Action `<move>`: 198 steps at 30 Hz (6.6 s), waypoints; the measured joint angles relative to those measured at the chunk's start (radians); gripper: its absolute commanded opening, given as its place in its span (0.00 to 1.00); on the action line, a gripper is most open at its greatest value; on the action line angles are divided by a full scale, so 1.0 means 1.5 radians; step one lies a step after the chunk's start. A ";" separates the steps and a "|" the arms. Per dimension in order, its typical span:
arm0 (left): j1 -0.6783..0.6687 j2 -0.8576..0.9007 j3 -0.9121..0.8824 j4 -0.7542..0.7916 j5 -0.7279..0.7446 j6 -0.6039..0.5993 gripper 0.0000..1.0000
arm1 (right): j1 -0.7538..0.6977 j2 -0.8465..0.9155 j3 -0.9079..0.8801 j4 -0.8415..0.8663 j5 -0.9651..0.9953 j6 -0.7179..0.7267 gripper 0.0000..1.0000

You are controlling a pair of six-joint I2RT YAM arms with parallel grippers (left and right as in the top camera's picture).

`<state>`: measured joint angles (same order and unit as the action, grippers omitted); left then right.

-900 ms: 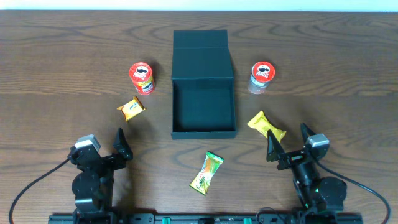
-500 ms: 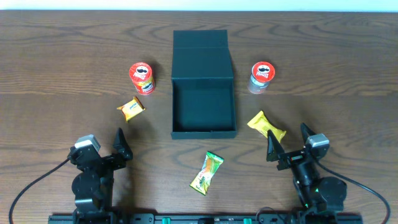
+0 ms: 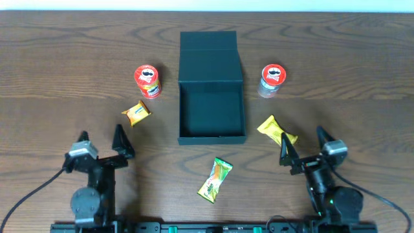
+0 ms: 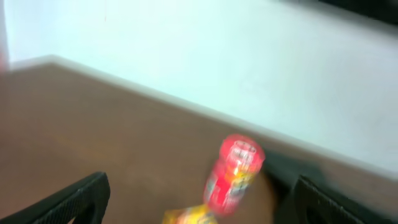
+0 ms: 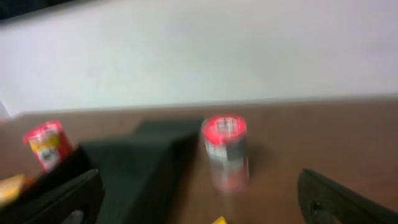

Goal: Pack container
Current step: 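Raise both arms from rest toward the Pringles cans, then lower the right gripper over the right Pringles can and grasp it, then lift the right Pringles can and carry it left over the box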

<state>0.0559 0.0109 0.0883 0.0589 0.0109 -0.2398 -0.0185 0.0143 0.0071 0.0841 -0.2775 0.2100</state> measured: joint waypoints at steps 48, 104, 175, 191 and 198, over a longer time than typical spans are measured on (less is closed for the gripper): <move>-0.001 0.995 0.985 -0.787 0.245 0.058 0.96 | 0.000 1.085 1.054 -0.891 -0.033 0.019 0.99; -0.124 1.257 1.177 -0.702 -0.142 0.038 0.96 | 0.101 1.395 1.251 -0.827 0.194 0.304 0.99; -0.124 1.257 1.177 -0.717 -0.142 0.038 0.96 | 0.021 1.415 1.307 -0.947 -0.316 0.172 0.66; -0.124 1.257 1.177 -0.735 -0.142 0.038 0.96 | 0.140 1.415 1.299 -0.874 -0.435 0.188 0.67; -0.124 1.257 1.177 -0.755 -0.142 0.038 0.96 | 0.149 1.415 1.191 -0.778 -0.454 0.229 0.66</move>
<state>-0.1303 1.8961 1.8542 -1.0729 -0.2028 -0.1822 0.2054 2.1368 1.7935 -1.0832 -0.9581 0.5533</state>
